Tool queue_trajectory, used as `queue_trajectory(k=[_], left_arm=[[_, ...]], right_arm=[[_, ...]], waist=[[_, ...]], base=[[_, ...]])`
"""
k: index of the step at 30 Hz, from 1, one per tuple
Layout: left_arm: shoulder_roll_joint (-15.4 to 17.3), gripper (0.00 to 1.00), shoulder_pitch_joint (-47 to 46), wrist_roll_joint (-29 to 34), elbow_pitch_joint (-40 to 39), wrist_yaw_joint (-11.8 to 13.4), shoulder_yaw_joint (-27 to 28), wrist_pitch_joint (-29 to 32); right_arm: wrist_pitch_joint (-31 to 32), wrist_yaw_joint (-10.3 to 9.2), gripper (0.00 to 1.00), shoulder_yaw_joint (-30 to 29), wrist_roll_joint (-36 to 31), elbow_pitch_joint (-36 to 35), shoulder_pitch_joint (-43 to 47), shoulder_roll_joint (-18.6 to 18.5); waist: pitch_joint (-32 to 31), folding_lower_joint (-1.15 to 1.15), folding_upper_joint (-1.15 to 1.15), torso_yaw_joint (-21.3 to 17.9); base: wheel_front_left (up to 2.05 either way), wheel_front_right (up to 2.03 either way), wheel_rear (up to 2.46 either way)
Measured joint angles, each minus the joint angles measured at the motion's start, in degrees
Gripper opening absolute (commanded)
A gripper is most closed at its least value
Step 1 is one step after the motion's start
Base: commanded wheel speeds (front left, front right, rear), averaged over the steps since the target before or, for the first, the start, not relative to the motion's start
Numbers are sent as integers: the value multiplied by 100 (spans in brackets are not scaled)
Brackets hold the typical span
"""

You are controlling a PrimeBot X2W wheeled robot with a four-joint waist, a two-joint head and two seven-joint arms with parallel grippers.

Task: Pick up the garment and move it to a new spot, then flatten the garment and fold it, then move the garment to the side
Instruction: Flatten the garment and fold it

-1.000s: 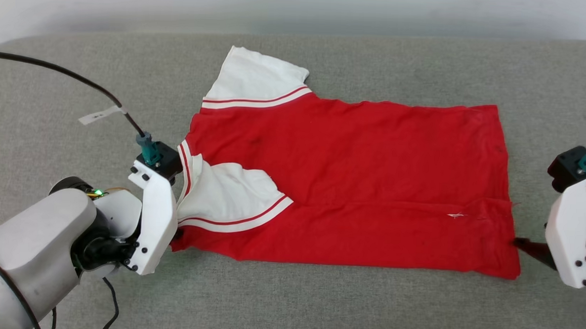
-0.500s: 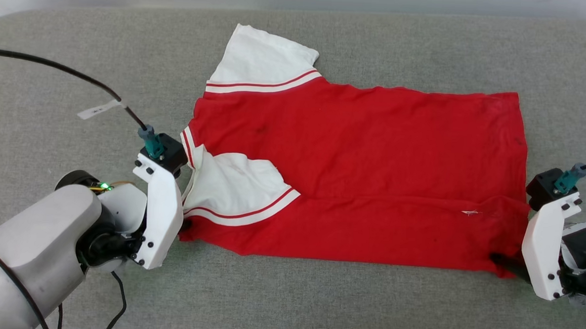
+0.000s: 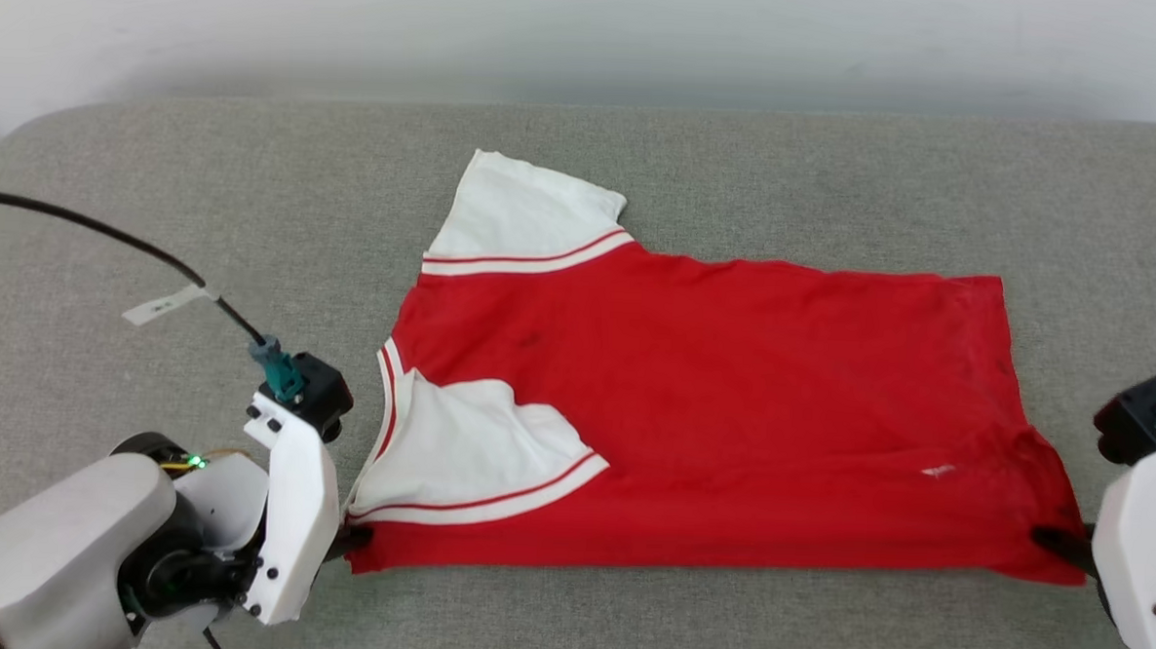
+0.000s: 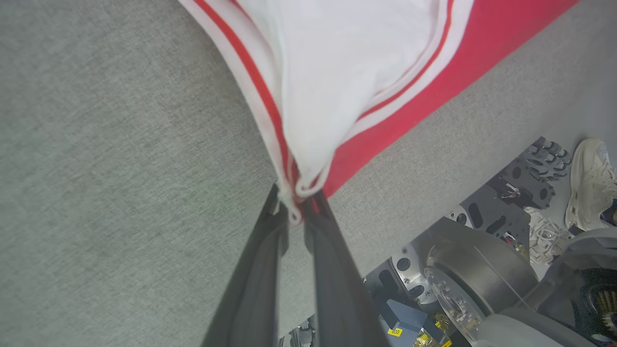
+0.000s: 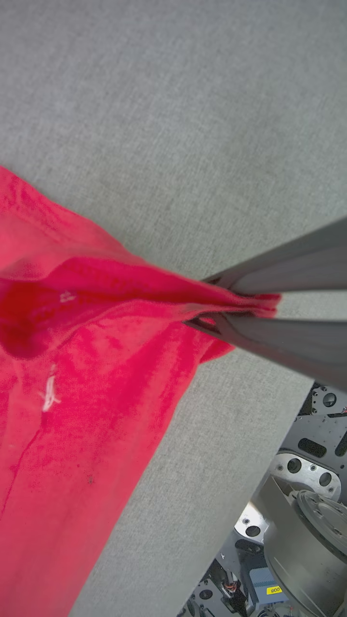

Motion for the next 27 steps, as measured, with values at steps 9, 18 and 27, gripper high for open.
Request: queue_trajectory(k=[9,18,27], left_arm=[[81,0,470,-48,-60,241,-213,3],[-27,100,376,104,231,174,-79,-392],[64,100,-478,520,200,91,402,-983]], right_arm=[[43,3,0,-52,-137,187,566,11],[-778,1,100,-296,-490,337,584,288],[-2708,1,100,-1593,-1635,-105,575,783]], waist=[[109,0,0,-61],[-15,0,0,-44],[-219,0,0,-122]], base=[[0,0,0],[0,0,0],[0,0,0]])
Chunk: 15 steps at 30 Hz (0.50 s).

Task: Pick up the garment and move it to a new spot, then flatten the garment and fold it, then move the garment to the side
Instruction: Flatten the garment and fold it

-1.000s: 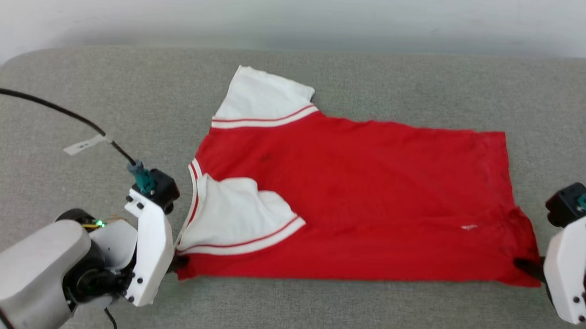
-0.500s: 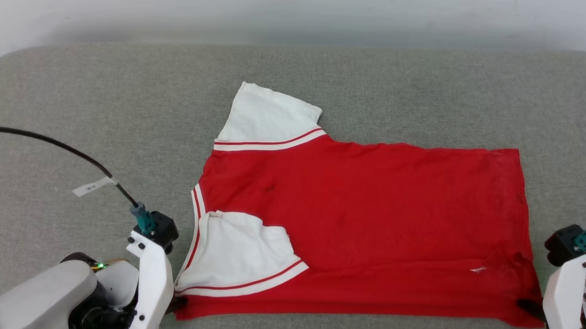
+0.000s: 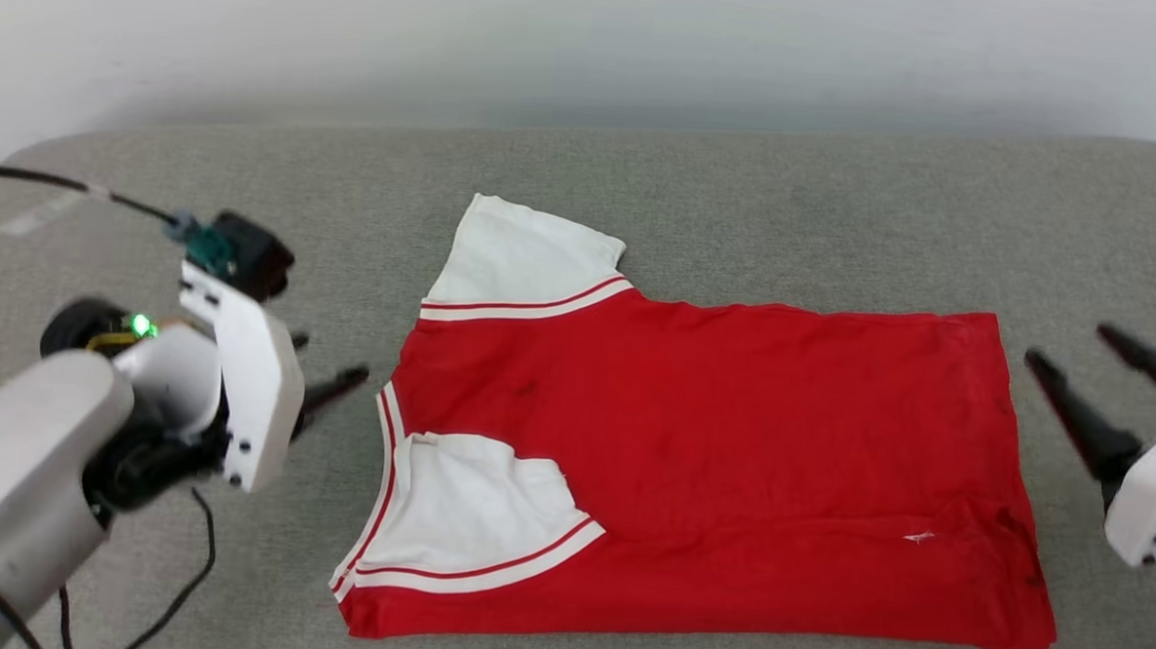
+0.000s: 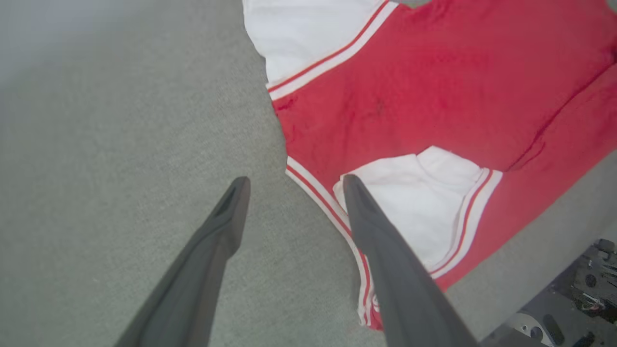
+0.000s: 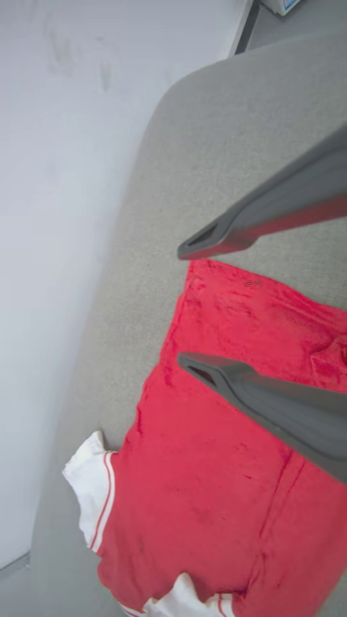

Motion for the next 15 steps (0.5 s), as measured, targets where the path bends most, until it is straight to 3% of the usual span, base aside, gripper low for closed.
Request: queue_trajectory(k=[8,15], left_arm=[[-366,100,-1012,346,475,-99,269,-277],[-753,100,-2079,587,990,-162,363,-169]], right_arm=[[-1089,0,100,-1604,-1095,-725,422,1261],[-1628,0,100,-2486,-2057,-1622,1049,2429]], waist=[[328,0,0,-199],[897,0,0,-366]], base=[[0,0,0],[0,0,0]])
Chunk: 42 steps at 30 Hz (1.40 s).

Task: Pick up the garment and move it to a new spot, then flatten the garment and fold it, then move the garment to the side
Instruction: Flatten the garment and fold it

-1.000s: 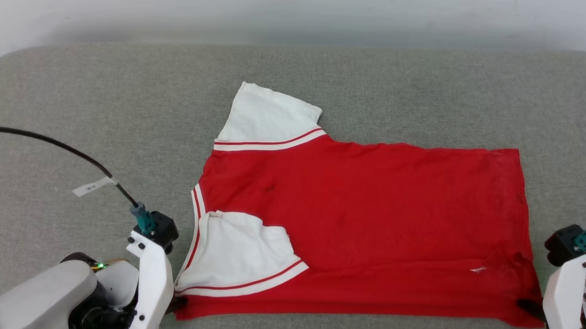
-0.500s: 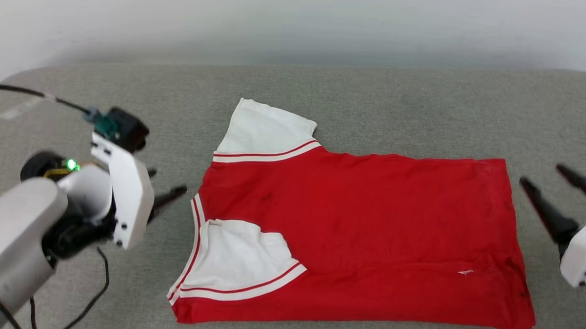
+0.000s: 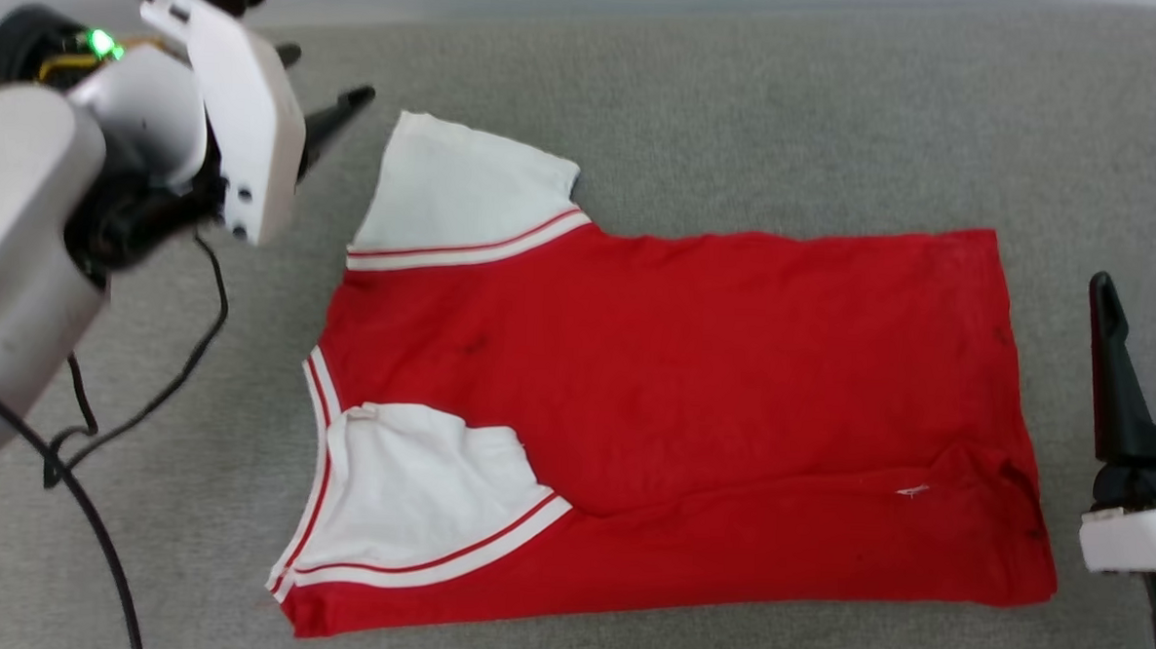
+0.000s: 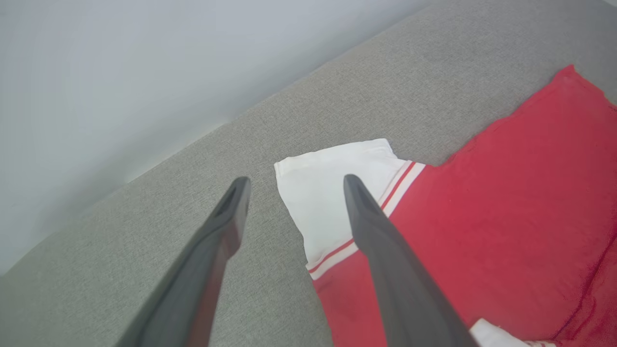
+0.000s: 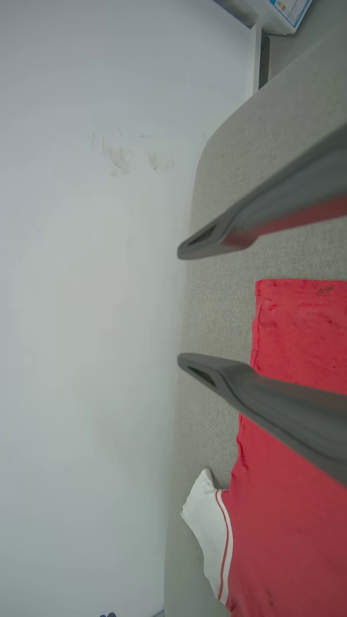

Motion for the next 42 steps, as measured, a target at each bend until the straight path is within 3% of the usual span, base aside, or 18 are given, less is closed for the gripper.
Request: queue_trajectory(k=[5,11,15,23,28,29,30,36,40,42], left_arm=[[-199,100,-765,20,506,-54,-97,638],[-312,100,-1575,-230,992,-80,-147,1811],[-379,100,-1870,-396,1215,86,-255,2704],[-349,100,-2085,-318,1450,310,-408,3276],[-292,100,-2119,-331,1440,254,-464,3417],[-290,40,-2112,-334,1445,252,-466,3412],[-297,0,-2093,-341,1454,244,-469,3398],[-355,0,-1909,-328,1361,109,-567,3160],[-380,0,-1829,-291,1198,8,-620,2910],[-405,0,-1778,-338,1066,-41,-610,2758]], right_arm=[[-90,-1,100,-64,-433,-414,280,449],[-135,-1,100,140,-575,-509,230,554],[-222,0,100,286,-577,-488,40,552],[-359,0,100,454,-617,-399,-338,452],[-409,0,100,376,-615,-279,-354,375],[-426,0,100,342,-605,-261,-371,370],[-427,-1,100,319,-591,-247,-392,358],[-261,-1,100,113,-594,-267,-750,-18],[421,-1,100,158,-439,-338,-1201,-586],[856,2,100,349,-422,-331,-1432,-1083]], waist=[[489,0,0,-125],[1079,0,0,-322],[1450,1,0,-473],[2029,1,0,-744],[2128,0,0,-783],[2116,0,0,-778],[2095,1,0,-771],[1853,1,0,-690],[1615,0,0,-583],[1491,0,0,-516]], base=[[0,0,0],[0,0,0],[0,0,0],[0,0,0],[0,0,0],[0,0,0],[0,0,0],[0,0,0],[0,0,0],[0,0,0]])
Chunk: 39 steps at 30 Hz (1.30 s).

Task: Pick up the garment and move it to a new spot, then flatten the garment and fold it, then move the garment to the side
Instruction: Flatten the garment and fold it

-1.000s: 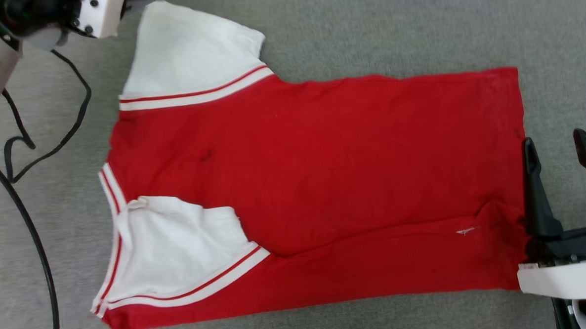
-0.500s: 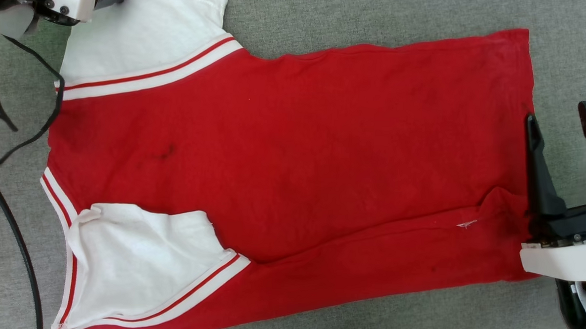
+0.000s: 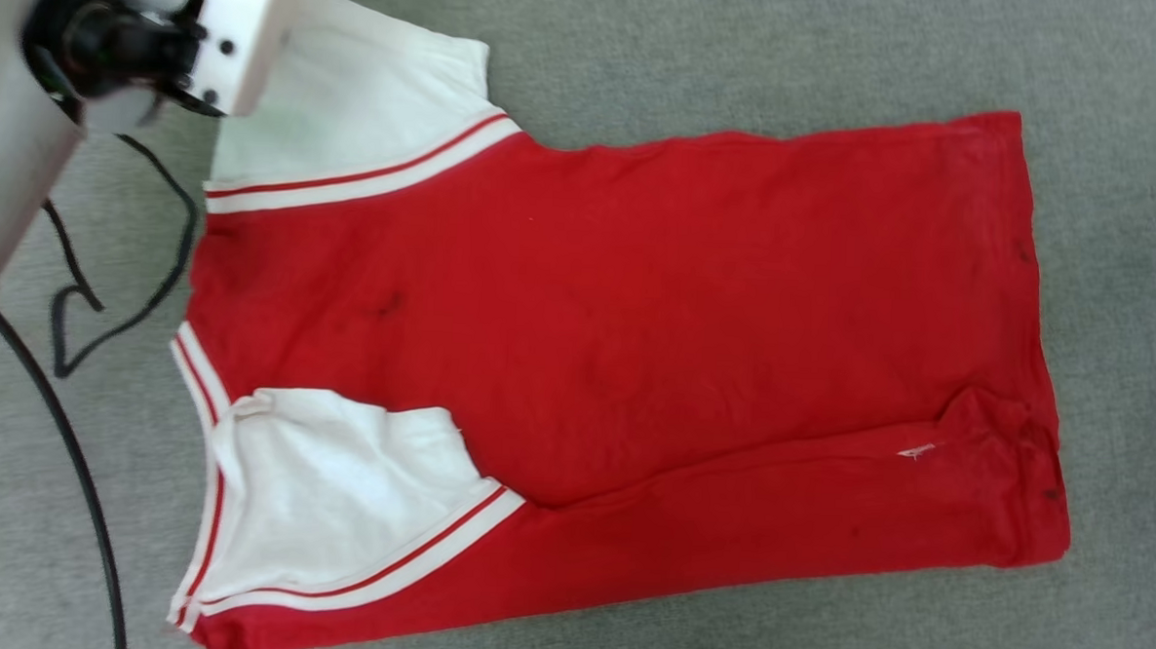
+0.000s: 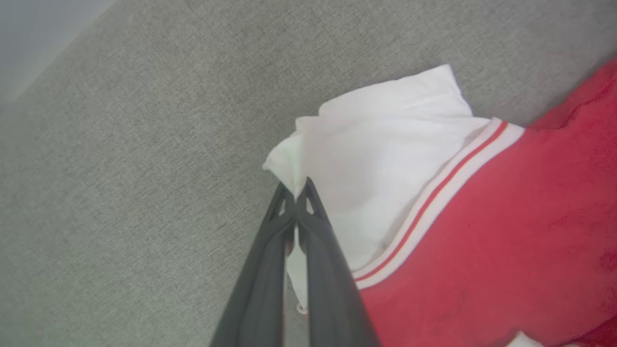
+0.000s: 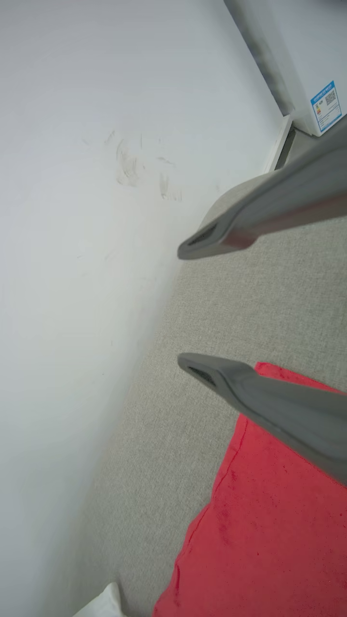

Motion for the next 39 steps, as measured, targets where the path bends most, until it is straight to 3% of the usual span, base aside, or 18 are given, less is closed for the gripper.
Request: queue_trajectory(k=[2,8,13,20,26,31,32,33,39], left_arm=[[-38,0,64,-33,-169,-19,-23,-102],[-30,0,164,-109,-691,-68,-130,-303],[-31,0,183,-147,-1026,-76,-204,-425],[-30,0,114,-124,-1336,-82,-346,-578],[-36,0,-10,-152,-1513,-82,-489,-673],[8,0,-39,-211,-1544,-82,-606,-787],[27,0,-40,-218,-1538,-82,-632,-810],[44,0,-39,-248,-1524,-82,-656,-853],[160,0,75,-309,-1556,-82,-784,-1249]], right_arm=[[572,-2,100,220,236,105,-305,-491],[2447,-2,100,1048,1581,573,-1151,-1501],[4307,-2,100,1850,2763,924,-1788,-2053],[5602,-2,100,2303,3154,1574,-2645,-1873],[5606,-2,100,2503,3018,2254,-2871,-1417],[5382,-3,100,2755,2993,2504,-2826,-1388],[5333,-3,10,2794,3047,2524,-2826,-1397],[5250,-3,0,2830,3073,2547,-2824,-1410],[4553,-3,0,3007,3194,2626,-2734,-1472]], waist=[[-112,0,0,83],[-302,0,0,391],[-291,0,0,606],[-56,0,0,797],[148,0,0,947],[240,-1,0,1032],[236,-1,0,1032],[223,-1,0,1029],[-33,-1,0,1000]], base=[[0,0,0],[0,0,0],[0,0,0],[0,0,0],[0,0,0],[0,0,0],[0,0,0],[0,0,0],[0,0,0]])
